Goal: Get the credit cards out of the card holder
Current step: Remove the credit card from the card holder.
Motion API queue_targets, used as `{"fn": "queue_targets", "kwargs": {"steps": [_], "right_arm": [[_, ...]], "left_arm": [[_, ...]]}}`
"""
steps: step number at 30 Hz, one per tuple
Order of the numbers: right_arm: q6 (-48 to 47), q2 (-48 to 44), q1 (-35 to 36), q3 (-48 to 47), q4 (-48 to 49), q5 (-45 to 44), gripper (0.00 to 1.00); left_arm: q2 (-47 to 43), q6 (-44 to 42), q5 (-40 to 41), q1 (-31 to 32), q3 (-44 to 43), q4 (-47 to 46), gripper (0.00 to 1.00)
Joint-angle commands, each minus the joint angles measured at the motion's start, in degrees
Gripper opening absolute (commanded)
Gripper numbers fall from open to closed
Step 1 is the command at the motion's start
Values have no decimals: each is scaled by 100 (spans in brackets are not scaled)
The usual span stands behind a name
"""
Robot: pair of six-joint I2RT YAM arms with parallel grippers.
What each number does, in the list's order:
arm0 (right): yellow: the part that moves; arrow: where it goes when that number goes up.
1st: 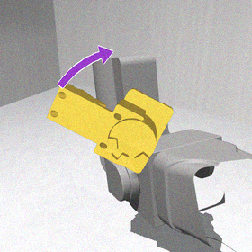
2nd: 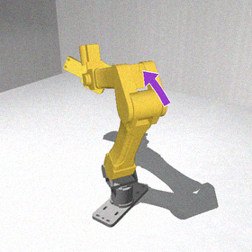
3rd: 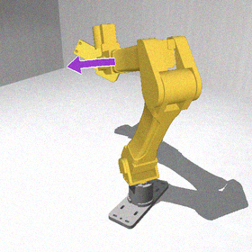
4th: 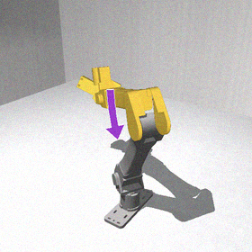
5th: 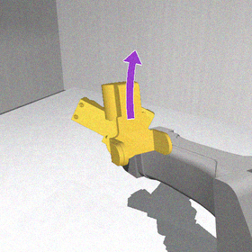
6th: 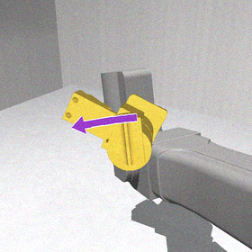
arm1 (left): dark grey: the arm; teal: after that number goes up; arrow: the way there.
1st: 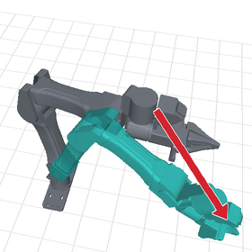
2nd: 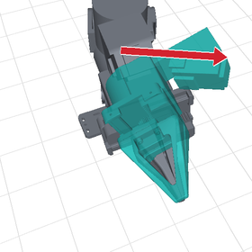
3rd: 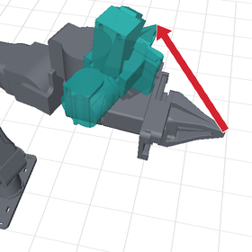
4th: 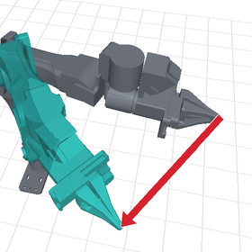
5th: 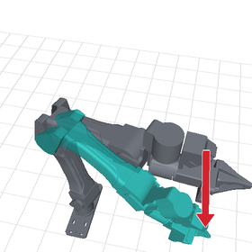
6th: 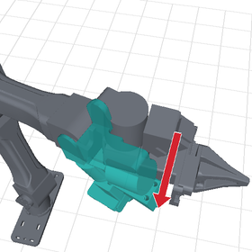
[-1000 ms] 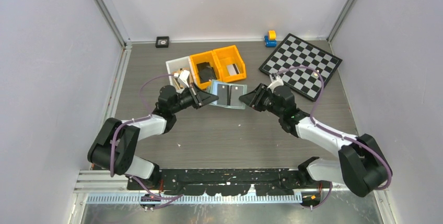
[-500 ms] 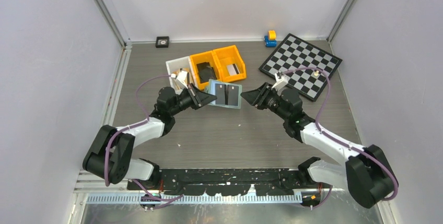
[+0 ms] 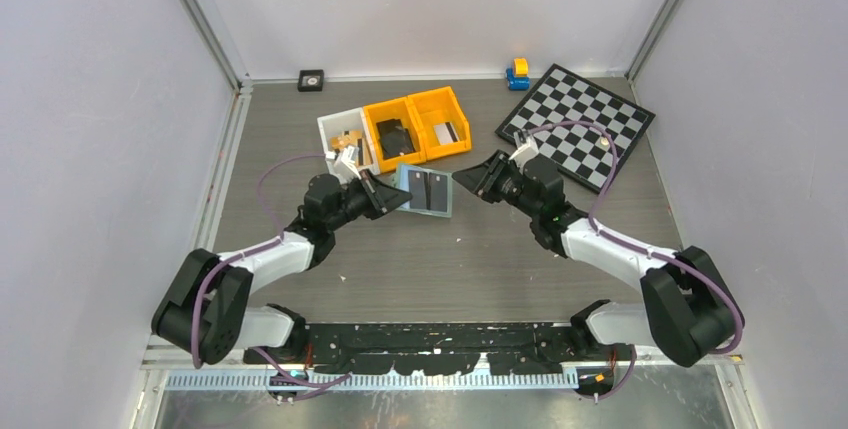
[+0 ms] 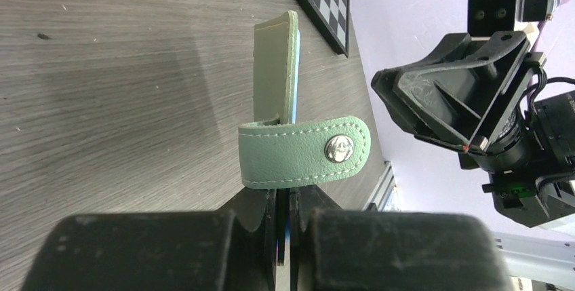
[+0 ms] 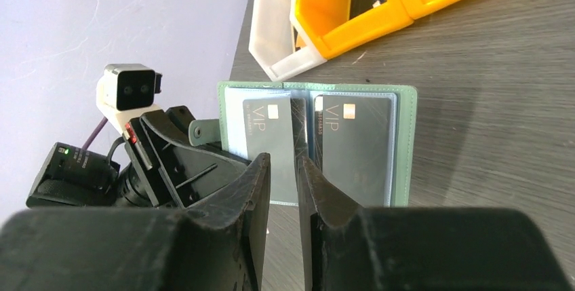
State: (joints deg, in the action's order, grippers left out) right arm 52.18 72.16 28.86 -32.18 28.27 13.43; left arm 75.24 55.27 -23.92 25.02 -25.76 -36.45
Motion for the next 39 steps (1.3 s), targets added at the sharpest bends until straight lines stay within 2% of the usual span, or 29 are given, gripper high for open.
{"fn": "queue_targets", "kwargs": {"steps": [1,3,5,13,26,32,39], "right_arm": [[149,228,75,137,1083,32,27],[287,307,65,192,1484,350,27],[4,343,81,-42,1150,704,27],[229,874,127,187,2030,938,27],[238,965,125,157,1946,985,25],[405,1143,128,126,2206,1201,30],[838,1310,124,208,3126,1614,27]], "left_arm": [[-340,-190,211,34,178,-499,0],[-373,-237,0,38,101,-514,0],[-383,-237,-128,43,-12,-347,0],[-188,-54,-220,47,116,-784,0],[184,496,-726,24,215,-2010,0],[229,700,-1029,-23,146,-2358,0],[262,840,-1330,-38,-17,-2442,0]]}}
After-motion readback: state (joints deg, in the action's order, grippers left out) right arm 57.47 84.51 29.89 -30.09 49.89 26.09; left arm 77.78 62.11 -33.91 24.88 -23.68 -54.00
